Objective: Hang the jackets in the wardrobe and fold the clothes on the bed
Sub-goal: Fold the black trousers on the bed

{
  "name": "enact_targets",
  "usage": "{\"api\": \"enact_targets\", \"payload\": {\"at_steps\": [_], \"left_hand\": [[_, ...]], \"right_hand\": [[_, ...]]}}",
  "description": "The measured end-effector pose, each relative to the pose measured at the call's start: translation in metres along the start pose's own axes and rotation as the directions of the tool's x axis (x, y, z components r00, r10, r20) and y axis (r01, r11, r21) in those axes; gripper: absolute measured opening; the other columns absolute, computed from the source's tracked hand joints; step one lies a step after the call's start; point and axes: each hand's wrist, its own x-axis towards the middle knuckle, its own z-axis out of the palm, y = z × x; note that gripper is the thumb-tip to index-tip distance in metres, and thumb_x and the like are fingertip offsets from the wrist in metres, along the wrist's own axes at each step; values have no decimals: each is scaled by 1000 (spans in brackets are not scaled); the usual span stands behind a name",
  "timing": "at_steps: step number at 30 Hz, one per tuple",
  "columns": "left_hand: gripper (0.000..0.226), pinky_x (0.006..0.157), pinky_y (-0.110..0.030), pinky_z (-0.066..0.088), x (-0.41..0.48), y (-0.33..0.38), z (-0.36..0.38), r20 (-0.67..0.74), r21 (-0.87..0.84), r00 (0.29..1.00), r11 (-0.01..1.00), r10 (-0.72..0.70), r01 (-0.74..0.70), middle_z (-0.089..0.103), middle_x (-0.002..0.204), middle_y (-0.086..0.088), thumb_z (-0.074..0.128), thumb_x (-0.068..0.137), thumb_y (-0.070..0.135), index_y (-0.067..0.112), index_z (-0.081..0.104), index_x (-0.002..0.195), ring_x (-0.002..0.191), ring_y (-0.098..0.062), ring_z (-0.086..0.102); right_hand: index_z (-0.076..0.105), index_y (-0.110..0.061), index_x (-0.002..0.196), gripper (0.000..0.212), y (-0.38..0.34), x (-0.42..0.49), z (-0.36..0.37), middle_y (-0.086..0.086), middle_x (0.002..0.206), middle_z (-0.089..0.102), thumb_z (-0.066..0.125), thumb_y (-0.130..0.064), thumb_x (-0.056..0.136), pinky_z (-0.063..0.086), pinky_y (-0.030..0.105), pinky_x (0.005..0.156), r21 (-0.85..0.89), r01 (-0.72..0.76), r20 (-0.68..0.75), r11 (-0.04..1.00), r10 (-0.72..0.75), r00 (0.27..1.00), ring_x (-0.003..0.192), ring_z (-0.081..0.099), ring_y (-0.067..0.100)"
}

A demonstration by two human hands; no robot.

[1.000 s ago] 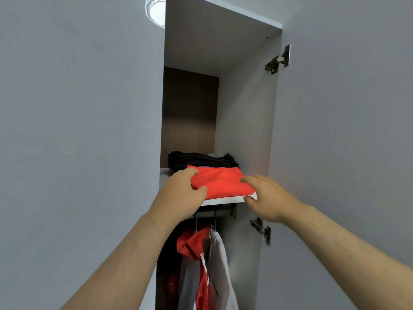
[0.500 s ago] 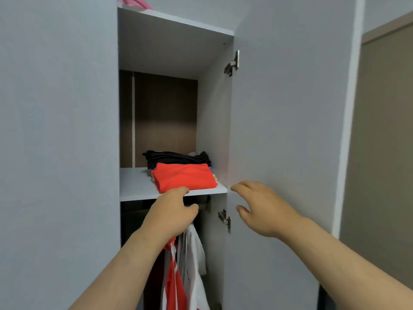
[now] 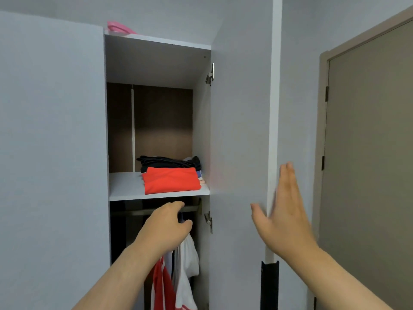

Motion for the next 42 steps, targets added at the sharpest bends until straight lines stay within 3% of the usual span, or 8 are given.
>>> {"api": "enact_targets", "payload": {"at_steps": [3,9,15,18,20,24,34,42], "left_hand": [[67,109,-29,36,-11,-4,-7,-65,-1,998,1000,14,-14,41,150,9,58,91,42,25,34,151,138,-14,40],[56,83,-18,36,-21,-35,-29,-52,113,998,993,-24,29,53,136,8,56,89,45,29,45,141,115,-7,50],[65,105,-28,38,-25,-75,-55,-52,146,986,976,-156,162,43,151,4,56,93,41,25,34,151,135,-16,44],[63,107,-29,37,-25,-96,-67,-95,119,981,977,-168,179,40,153,5,56,95,40,27,32,152,137,-16,42],[62,110,-30,35,-23,-113,-75,-121,102,978,978,-171,183,36,156,6,55,96,40,28,30,152,140,-16,38],[64,117,-33,26,-15,-153,-92,-127,86,972,974,-196,207,25,161,6,52,98,42,29,26,154,147,-15,27],[69,122,-37,17,15,-256,-124,-204,121,965,974,-163,190,4,165,7,51,97,42,29,18,156,152,-13,4],[80,120,-39,-1,54,-308,-132,-350,367,935,926,55,83,-5,166,-6,54,94,42,16,13,158,151,-25,-11]], "right_hand": [[50,-53,119,54,0,0,12,-25,109,65,57,-8,89,48,8,79,439,-241,147,866,196,970,101,61,2],[55,-56,83,65,-10,-6,31,-10,69,60,50,8,79,39,12,45,539,-302,164,786,254,953,52,48,4],[53,-33,126,64,-45,-11,53,-23,91,62,45,-12,66,43,9,60,606,-257,163,753,199,966,74,55,0],[32,-40,148,83,-65,-14,74,-14,132,52,48,-11,71,45,27,96,573,-257,196,778,174,965,113,51,10],[9,-48,154,96,-83,-15,89,-21,157,25,50,0,82,22,31,120,565,-217,197,796,125,972,142,28,3],[-31,-75,120,120,-118,-13,131,-43,144,-34,54,1,86,-5,14,110,422,-50,92,905,12,996,133,-23,-23],[-48,-35,136,121,-203,22,277,-17,148,-48,56,-8,80,-28,27,114,148,87,4,985,-88,996,141,-38,6],[-25,-16,152,118,-213,46,333,-3,158,-35,62,-7,72,-12,37,119,5,74,-77,997,-74,994,149,-24,17]]}}
